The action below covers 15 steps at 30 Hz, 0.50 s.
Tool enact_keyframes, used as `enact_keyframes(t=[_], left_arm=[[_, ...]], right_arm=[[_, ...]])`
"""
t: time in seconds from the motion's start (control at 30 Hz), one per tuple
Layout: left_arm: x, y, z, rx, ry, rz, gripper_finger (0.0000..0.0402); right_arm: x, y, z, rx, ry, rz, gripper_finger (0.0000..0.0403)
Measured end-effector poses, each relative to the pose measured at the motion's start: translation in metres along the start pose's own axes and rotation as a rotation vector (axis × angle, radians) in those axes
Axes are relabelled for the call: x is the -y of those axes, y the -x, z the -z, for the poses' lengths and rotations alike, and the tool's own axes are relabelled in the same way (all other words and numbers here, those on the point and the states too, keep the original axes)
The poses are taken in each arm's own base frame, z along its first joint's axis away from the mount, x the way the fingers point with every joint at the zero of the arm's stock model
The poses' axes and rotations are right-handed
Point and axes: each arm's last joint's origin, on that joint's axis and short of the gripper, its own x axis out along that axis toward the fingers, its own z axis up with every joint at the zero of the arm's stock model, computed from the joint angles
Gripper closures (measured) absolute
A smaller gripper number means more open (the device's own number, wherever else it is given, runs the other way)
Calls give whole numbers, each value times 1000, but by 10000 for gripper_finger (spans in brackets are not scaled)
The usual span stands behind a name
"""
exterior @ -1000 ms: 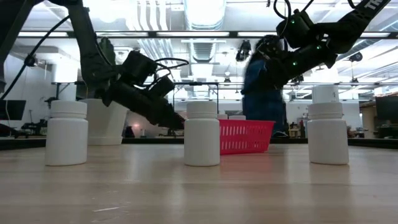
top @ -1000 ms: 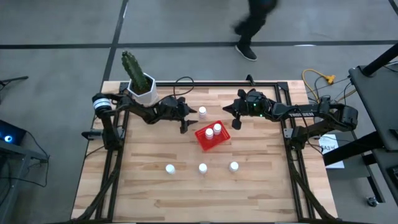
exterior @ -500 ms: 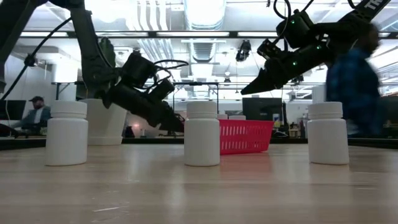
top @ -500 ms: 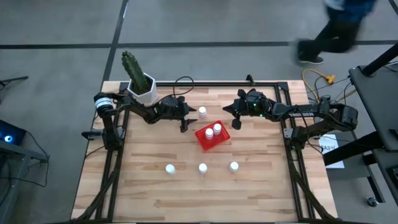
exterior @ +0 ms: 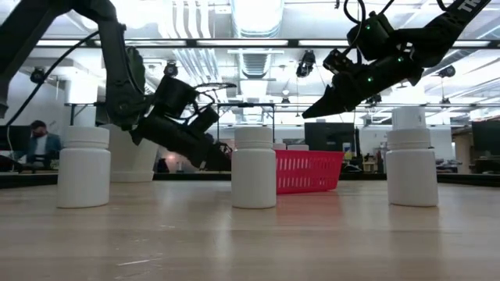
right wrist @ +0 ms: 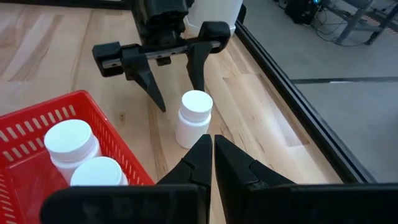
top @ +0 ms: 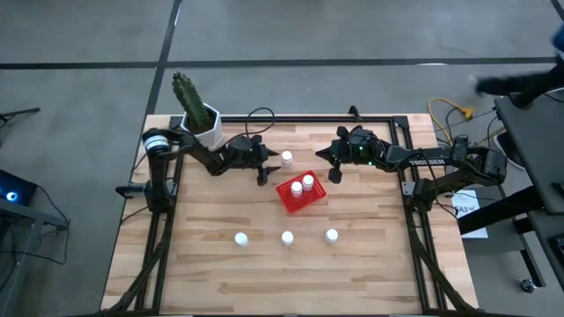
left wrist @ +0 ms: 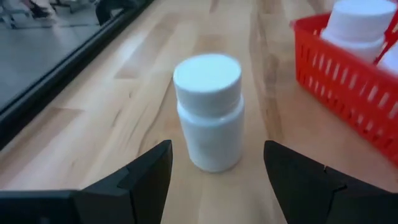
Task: Pick and place pill bottles into a basket
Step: Put the white pill bottle into the red bin
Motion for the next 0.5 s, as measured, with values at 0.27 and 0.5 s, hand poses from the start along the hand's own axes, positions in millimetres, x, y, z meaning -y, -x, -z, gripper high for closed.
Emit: enact_keyframes(t=[0.27, 0.5], left_arm=[[-1, -10, 9, -24, 13, 13, 165], [-1, -18, 12, 31, 3, 29, 165]], right_arm=[[0, 0, 0, 0, 0, 0, 394], [0, 0, 0, 1, 0, 0, 394]])
